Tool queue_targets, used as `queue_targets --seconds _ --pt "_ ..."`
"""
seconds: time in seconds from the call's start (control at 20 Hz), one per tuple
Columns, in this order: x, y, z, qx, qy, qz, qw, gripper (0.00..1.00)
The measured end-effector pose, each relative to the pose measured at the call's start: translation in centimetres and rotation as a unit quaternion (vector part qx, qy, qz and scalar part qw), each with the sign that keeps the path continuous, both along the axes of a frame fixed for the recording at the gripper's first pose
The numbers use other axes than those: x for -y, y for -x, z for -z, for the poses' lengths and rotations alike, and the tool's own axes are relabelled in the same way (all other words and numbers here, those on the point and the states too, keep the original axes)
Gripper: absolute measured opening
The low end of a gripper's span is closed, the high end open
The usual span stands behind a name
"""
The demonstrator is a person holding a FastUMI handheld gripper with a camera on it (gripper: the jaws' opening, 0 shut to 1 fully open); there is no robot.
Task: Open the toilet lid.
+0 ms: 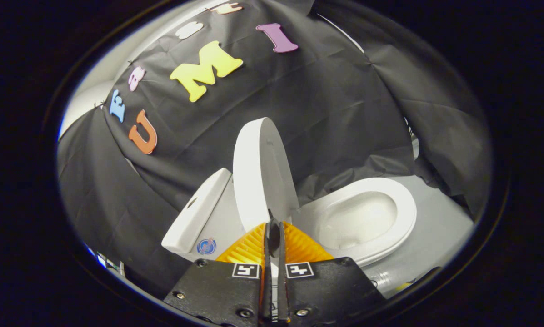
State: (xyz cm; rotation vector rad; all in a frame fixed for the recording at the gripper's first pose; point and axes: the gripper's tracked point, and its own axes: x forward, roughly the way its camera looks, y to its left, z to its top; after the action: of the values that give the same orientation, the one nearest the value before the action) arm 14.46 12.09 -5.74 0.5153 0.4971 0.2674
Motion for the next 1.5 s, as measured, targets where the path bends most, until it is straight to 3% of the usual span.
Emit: queue_targets --seconds 1.5 --pt "-10.5 0.9 -1.0 0.001 0.074 -0.056 0.996 0.08"
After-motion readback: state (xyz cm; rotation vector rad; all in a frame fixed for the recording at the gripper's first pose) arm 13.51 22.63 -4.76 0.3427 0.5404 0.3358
